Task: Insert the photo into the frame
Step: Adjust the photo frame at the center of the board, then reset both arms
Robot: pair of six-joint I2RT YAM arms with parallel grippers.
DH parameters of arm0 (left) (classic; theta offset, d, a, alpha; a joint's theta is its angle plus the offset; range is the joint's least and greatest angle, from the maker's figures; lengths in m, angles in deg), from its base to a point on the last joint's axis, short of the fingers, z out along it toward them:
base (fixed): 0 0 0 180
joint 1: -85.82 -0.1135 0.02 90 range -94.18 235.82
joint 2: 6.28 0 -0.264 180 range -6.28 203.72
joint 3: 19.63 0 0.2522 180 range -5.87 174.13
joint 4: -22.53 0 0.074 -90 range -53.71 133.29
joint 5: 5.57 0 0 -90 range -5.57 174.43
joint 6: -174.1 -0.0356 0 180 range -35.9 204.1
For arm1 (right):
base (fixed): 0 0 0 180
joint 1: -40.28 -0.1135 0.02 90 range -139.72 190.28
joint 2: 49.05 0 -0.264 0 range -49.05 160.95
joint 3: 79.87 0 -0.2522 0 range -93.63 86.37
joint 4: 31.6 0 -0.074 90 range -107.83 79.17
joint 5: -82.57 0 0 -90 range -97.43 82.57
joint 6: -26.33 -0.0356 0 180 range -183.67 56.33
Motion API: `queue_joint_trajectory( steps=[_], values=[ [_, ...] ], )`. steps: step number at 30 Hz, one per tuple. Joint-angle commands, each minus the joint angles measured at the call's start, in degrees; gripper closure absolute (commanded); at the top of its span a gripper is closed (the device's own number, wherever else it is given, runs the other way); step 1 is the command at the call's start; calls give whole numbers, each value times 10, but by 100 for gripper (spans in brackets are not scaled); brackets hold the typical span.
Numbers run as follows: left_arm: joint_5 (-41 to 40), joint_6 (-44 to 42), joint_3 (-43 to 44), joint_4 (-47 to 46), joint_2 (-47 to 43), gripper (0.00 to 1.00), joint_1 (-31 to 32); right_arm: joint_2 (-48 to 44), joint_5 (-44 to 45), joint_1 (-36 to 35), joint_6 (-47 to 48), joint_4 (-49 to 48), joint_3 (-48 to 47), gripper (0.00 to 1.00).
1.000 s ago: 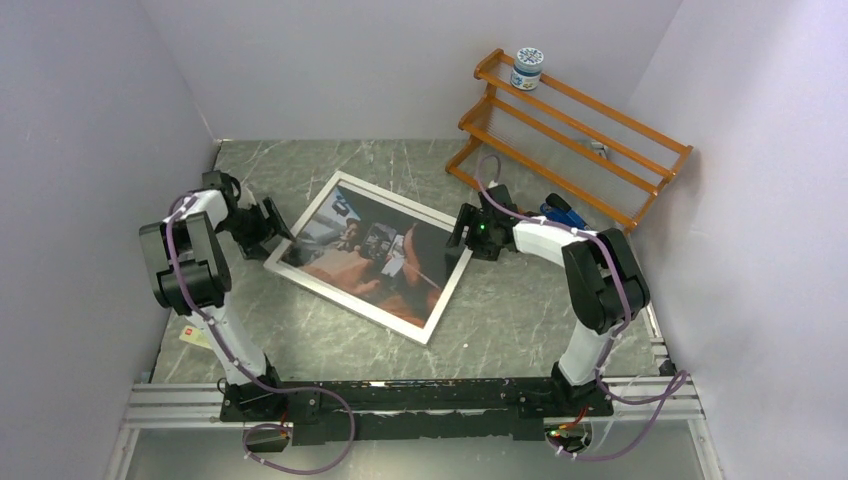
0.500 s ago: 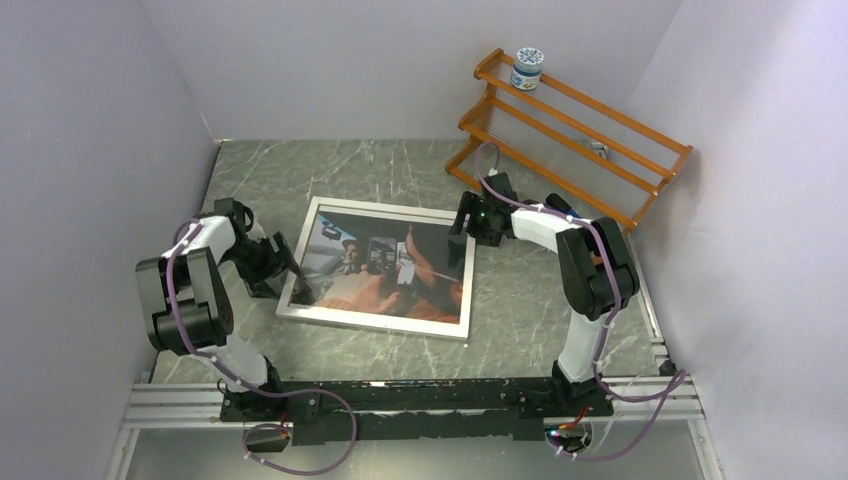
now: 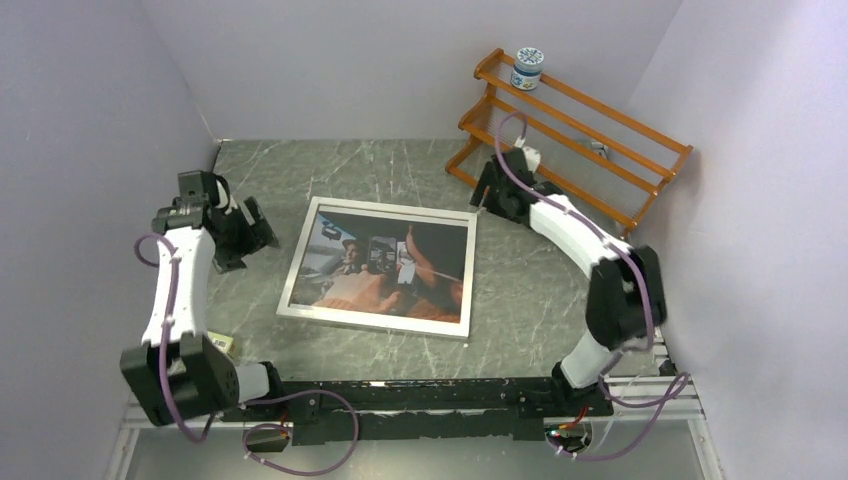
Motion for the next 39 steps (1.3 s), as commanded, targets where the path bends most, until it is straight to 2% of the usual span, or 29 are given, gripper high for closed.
queue_joint_trajectory(
  steps=[1, 6, 10, 13, 19, 22, 30, 33, 39],
  values=[
    [-34, -5, 59, -3, -114, 12, 1, -153, 84, -7, -5, 22, 31, 24],
    [-29, -8, 74, -22, -210, 6, 1, -284, 96, -9, -4, 46, 85, 25],
    [-63, -14, 103, 21, -254, 6, 6, -370, 136, -9, -23, 104, 107, 25],
    [-94, -7, 116, 50, -281, 6, 8, -403, 167, -9, -33, 179, 92, 25],
    [-94, 21, 108, 62, -363, 6, 8, -440, 214, -10, -39, 316, 60, 25],
    [-68, 39, 144, 112, -385, 6, 8, -448, 229, -10, -60, 366, 54, 24],
    [-74, 68, 235, 277, -396, 6, 8, -485, 106, -10, -27, 405, 20, 24],
    [-93, 77, 252, 315, -413, 6, 8, -506, 79, -10, -11, 416, -6, 24],
    [-83, 77, 268, 346, -439, 6, 9, -524, 58, -9, 6, 421, -39, 21]
  ],
)
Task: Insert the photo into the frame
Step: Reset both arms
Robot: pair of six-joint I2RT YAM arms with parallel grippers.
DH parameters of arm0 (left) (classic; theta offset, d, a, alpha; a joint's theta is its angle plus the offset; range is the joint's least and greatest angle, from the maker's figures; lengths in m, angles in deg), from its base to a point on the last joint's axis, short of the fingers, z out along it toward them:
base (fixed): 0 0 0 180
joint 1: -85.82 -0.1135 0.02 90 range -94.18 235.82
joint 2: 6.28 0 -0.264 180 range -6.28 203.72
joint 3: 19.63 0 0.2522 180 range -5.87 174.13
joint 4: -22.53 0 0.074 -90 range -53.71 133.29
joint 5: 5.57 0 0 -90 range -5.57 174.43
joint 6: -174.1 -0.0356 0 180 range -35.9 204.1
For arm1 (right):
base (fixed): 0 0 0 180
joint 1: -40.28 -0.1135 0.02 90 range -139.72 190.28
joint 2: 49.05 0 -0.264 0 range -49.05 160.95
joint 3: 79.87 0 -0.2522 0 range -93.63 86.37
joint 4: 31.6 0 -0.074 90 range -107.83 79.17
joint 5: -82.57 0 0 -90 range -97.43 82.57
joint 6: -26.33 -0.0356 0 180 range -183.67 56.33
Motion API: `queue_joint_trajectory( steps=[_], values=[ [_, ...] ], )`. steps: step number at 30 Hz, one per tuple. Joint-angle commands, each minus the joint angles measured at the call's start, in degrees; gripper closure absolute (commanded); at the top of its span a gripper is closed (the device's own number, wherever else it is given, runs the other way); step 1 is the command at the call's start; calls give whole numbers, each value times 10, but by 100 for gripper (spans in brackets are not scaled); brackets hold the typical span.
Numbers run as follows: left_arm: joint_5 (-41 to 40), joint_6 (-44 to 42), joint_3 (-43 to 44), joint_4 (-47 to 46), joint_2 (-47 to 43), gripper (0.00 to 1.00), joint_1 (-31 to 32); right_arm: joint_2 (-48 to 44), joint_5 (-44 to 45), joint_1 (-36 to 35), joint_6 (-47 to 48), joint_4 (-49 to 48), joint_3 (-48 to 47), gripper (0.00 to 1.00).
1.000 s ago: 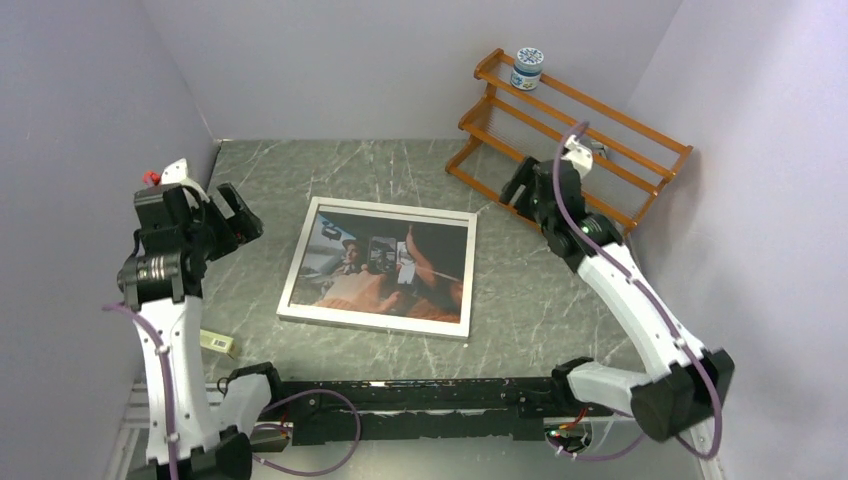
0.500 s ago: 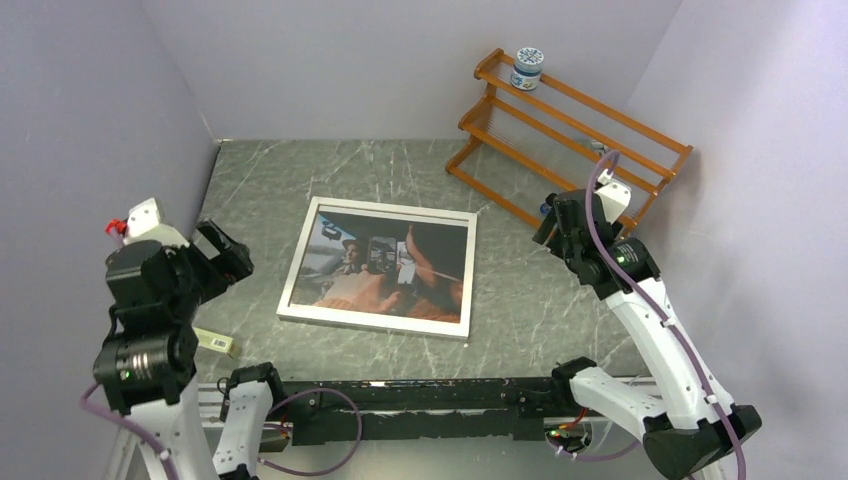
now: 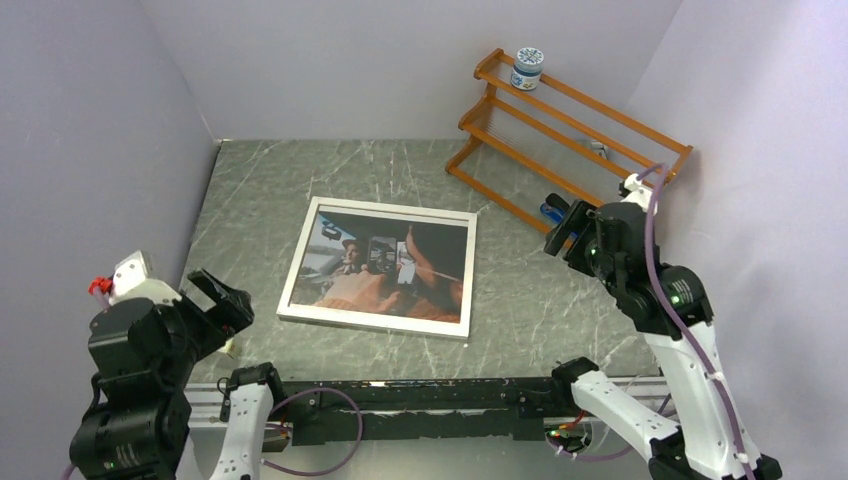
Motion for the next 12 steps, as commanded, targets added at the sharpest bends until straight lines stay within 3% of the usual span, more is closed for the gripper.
queue_joint_trajectory(
  steps=[1, 7, 10, 12],
  values=[
    [-5, 11, 20, 46, -19, 6, 2, -13, -38, 0, 26, 14, -35, 20],
    [-4, 2, 31, 52, -22, 6, 1, -48, -56, -1, 31, -5, -38, 16],
    [-9, 0, 25, 52, -27, 6, 1, -65, -73, -1, 42, -23, -27, 2],
    [-9, 0, 17, 52, -32, 6, 2, -70, -72, 0, 45, -28, -25, 1]
  ],
)
